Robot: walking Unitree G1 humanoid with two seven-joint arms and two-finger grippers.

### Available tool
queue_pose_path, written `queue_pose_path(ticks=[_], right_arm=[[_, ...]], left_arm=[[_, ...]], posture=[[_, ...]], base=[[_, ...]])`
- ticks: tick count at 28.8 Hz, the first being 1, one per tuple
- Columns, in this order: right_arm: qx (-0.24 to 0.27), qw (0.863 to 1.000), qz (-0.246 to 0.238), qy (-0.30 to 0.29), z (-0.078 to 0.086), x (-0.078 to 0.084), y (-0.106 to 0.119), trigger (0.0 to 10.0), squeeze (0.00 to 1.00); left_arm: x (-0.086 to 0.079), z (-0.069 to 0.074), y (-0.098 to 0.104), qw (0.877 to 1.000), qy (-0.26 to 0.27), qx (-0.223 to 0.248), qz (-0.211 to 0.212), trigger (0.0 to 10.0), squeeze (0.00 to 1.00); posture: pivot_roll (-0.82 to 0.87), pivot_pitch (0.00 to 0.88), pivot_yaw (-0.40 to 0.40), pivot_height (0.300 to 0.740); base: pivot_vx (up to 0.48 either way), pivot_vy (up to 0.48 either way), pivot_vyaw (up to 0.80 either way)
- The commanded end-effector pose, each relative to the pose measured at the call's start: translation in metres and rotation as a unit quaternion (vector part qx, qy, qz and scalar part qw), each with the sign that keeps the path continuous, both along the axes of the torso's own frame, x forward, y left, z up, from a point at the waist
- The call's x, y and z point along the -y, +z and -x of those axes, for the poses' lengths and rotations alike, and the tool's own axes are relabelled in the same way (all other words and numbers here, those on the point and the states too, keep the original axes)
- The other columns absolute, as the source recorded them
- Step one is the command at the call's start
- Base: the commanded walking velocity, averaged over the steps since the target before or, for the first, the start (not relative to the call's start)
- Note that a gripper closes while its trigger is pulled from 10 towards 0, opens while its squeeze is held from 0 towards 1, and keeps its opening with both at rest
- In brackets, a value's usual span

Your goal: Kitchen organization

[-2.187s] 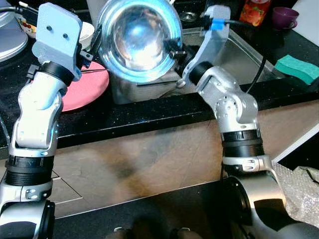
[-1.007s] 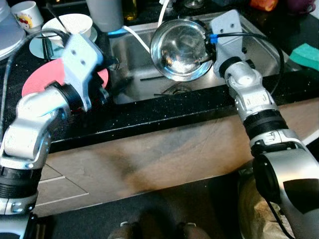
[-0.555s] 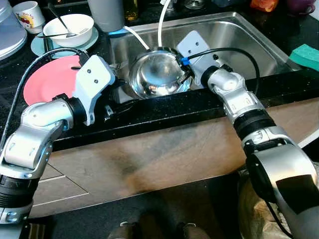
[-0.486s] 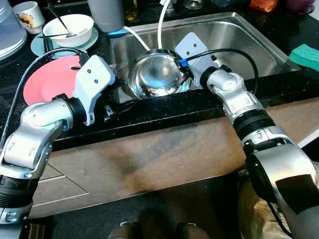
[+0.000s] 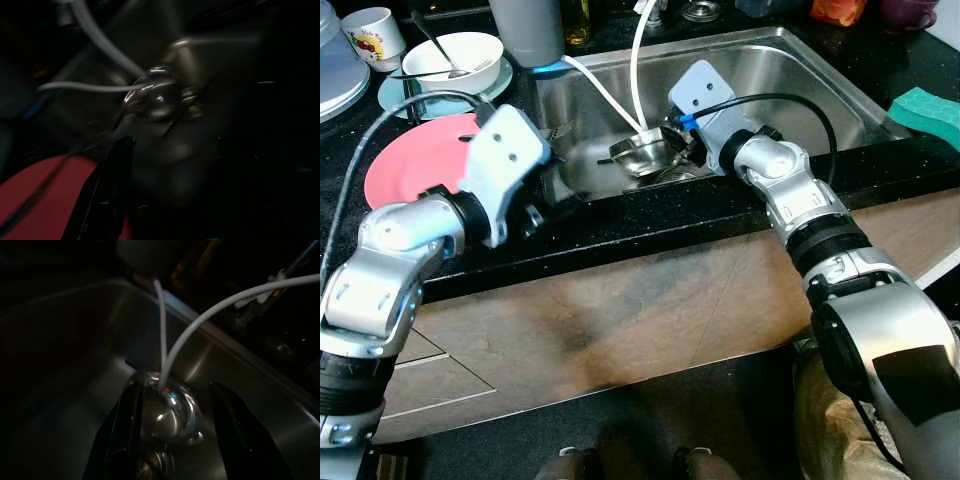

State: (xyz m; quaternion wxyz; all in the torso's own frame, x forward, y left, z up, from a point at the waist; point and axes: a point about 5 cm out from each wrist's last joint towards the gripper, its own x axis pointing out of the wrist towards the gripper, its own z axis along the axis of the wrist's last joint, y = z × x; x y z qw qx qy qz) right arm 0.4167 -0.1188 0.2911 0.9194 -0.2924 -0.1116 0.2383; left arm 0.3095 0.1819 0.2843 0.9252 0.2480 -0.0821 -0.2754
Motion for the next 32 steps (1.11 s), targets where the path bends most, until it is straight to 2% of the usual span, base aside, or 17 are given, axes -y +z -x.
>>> queue_pose_path(ticks=[1,2,3,4,5,6,8,13,18,22,23,25,26,29,31,32], right_arm=[[0.004,0.999,-0.035,0.006,0.000,-0.004,0.008,10.0,0.00],[0.004,0.999,-0.035,0.006,0.000,-0.004,0.008,10.0,0.00],[0.006,0.998,-0.059,0.006,0.000,-0.003,0.012,10.0,0.00],[0.007,0.995,-0.100,0.011,0.000,-0.004,0.020,10.0,0.00],[0.007,0.995,-0.100,0.011,0.000,-0.004,0.020,10.0,0.00],[0.004,0.993,-0.119,0.018,0.001,-0.006,0.022,10.0,0.00],[-0.002,0.989,-0.141,0.036,0.003,-0.011,0.024,10.0,0.00],[-0.003,0.987,-0.152,0.055,0.006,-0.019,0.023,10.0,0.00],[-0.008,0.982,-0.177,0.069,0.010,-0.028,0.018,10.0,0.00],[-0.012,0.980,-0.186,0.072,0.012,-0.030,0.016,10.0,0.00],[-0.013,0.979,-0.188,0.072,0.012,-0.030,0.016,10.0,0.00],[-0.013,0.979,-0.189,0.072,0.013,-0.030,0.016,10.0,0.00],[-0.014,0.979,-0.191,0.073,0.013,-0.030,0.016,10.0,0.00],[-0.015,0.978,-0.193,0.078,0.015,-0.033,0.015,10.0,0.00],[-0.016,0.977,-0.194,0.082,0.017,-0.034,0.016,10.0,0.00],[-0.016,0.977,-0.196,0.084,0.018,-0.035,0.016,10.0,0.00]], left_arm=[[-0.016,-0.004,0.002,0.998,0.061,-0.002,0.004,10.0,0.00],[-0.016,-0.004,0.002,0.998,0.061,-0.002,0.004,10.0,0.00],[-0.025,-0.006,0.005,0.995,0.096,-0.001,0.012,10.0,0.00],[-0.044,-0.008,0.007,0.989,0.147,-0.005,0.015,10.0,0.00],[-0.044,-0.008,0.007,0.989,0.147,-0.005,0.015,10.0,0.00],[-0.053,-0.009,0.007,0.987,0.162,-0.008,0.017,10.0,1.00],[-0.065,-0.011,0.008,0.984,0.179,-0.009,0.022,10.0,1.00],[-0.075,-0.017,0.010,0.981,0.194,-0.006,0.017,10.0,1.00],[-0.088,-0.029,0.007,0.974,0.227,-0.003,0.005,10.0,1.00],[-0.092,-0.036,0.002,0.972,0.235,-0.005,0.011,10.0,1.00],[-0.092,-0.040,0.001,0.972,0.233,-0.001,0.018,10.0,0.93],[-0.092,-0.043,0.000,0.972,0.232,0.001,0.023,10.0,0.93],[-0.090,-0.047,-0.001,0.975,0.217,0.000,0.036,10.0,0.00],[-0.085,-0.058,-0.006,0.982,0.184,-0.002,0.050,10.0,0.00],[-0.084,-0.064,-0.005,0.982,0.179,-0.001,0.054,10.0,0.00],[-0.084,-0.068,-0.004,0.981,0.180,-0.005,0.069,10.0,0.00]], posture=[[0.05,0.187,0.013,0.740],[0.05,0.187,0.013,0.740],[0.05,0.187,0.013,0.740],[0.05,0.187,0.010,0.740],[0.05,0.187,0.010,0.740],[0.05,0.187,0.010,0.740],[0.06,0.189,0.007,0.740],[0.06,0.191,0.007,0.740],[0.06,0.198,0.006,0.740],[0.06,0.200,0.008,0.740],[0.06,0.202,0.006,0.740],[0.06,0.205,0.003,0.740],[0.06,0.205,0.001,0.740],[0.06,0.210,0.002,0.740],[0.05,0.218,0.004,0.740],[0.05,0.221,0.006,0.740]], base=[[0.000,0.000,0.00],[0.000,0.000,0.00],[0.000,0.000,0.00],[0.000,0.000,0.00],[0.000,0.000,0.00],[0.000,0.000,0.00],[0.000,0.000,0.00],[0.000,0.000,0.00],[0.000,0.000,0.00],[0.000,0.000,0.00],[0.000,0.000,0.00],[0.000,0.000,0.00],[0.000,0.000,0.00],[0.000,0.000,0.00],[0.000,0.000,0.00],[0.000,0.000,0.00]])
